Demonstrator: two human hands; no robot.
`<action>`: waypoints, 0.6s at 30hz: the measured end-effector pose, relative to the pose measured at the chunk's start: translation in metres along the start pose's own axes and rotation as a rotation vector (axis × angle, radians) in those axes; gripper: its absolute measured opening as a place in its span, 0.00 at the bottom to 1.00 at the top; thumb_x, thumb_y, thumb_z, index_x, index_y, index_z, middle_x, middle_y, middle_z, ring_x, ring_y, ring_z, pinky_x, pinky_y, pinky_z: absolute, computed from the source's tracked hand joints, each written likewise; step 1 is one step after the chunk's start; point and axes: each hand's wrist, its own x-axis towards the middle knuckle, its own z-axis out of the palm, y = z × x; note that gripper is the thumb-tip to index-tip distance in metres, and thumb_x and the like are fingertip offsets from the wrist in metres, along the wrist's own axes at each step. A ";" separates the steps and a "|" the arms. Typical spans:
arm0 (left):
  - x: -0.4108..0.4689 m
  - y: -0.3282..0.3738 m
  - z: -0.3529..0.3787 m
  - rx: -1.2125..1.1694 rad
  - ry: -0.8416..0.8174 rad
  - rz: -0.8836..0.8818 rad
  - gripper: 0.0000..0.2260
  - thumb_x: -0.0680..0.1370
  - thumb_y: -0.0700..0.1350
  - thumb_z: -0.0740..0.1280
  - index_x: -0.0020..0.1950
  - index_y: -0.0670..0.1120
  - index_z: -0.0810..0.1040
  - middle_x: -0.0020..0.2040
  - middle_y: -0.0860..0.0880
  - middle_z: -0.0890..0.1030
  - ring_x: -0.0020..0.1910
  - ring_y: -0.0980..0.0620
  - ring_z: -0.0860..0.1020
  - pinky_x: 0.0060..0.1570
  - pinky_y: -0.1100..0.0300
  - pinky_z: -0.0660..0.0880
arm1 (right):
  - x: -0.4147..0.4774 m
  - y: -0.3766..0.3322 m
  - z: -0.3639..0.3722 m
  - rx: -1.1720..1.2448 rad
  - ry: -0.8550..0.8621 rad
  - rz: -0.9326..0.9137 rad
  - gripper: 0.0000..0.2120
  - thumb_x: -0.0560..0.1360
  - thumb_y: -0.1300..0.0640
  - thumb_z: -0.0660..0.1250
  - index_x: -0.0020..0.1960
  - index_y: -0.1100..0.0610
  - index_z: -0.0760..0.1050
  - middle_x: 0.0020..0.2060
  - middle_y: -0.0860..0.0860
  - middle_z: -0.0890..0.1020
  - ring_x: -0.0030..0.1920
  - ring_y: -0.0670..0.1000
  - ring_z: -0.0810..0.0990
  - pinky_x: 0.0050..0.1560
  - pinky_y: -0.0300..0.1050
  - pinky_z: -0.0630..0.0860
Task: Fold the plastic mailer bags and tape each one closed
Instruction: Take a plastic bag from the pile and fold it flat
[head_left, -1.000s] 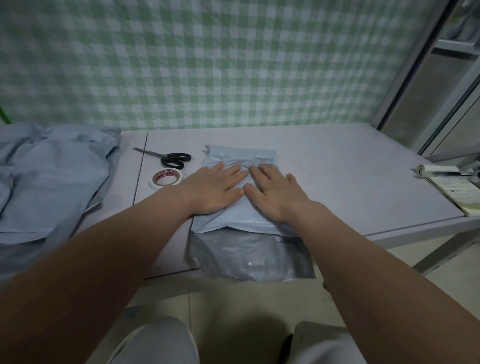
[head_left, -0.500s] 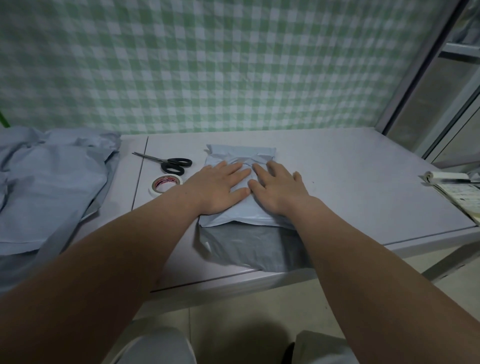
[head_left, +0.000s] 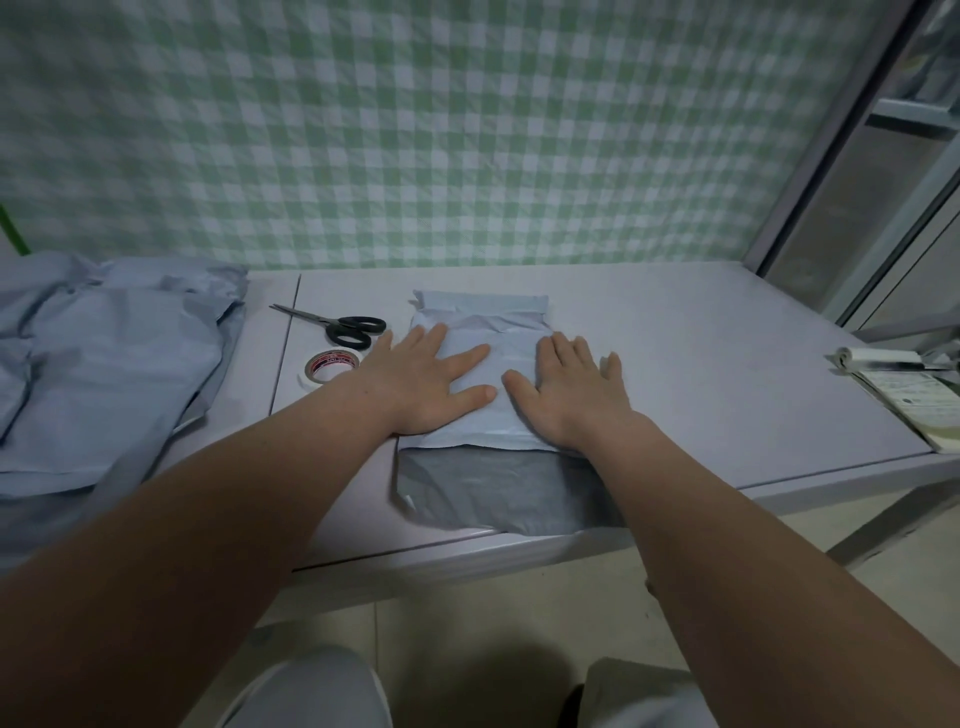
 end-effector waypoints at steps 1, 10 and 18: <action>-0.003 0.000 -0.001 0.027 0.004 -0.001 0.31 0.73 0.71 0.39 0.75 0.64 0.40 0.78 0.44 0.44 0.77 0.46 0.44 0.73 0.41 0.41 | -0.005 0.001 -0.001 -0.010 0.010 -0.024 0.32 0.79 0.38 0.41 0.78 0.53 0.44 0.78 0.51 0.45 0.77 0.54 0.41 0.73 0.60 0.38; -0.032 0.011 0.000 -0.182 0.050 0.254 0.22 0.83 0.51 0.48 0.77 0.51 0.50 0.78 0.49 0.48 0.77 0.53 0.48 0.73 0.61 0.44 | -0.045 0.006 -0.011 0.066 -0.007 -0.295 0.23 0.83 0.52 0.46 0.77 0.54 0.52 0.77 0.53 0.54 0.76 0.51 0.52 0.72 0.45 0.49; -0.062 0.014 0.007 -0.225 0.048 0.290 0.21 0.84 0.49 0.48 0.77 0.54 0.51 0.78 0.49 0.47 0.77 0.53 0.46 0.72 0.61 0.43 | -0.081 0.003 -0.014 0.131 0.065 -0.335 0.19 0.83 0.54 0.50 0.71 0.59 0.65 0.69 0.54 0.69 0.68 0.52 0.66 0.64 0.50 0.65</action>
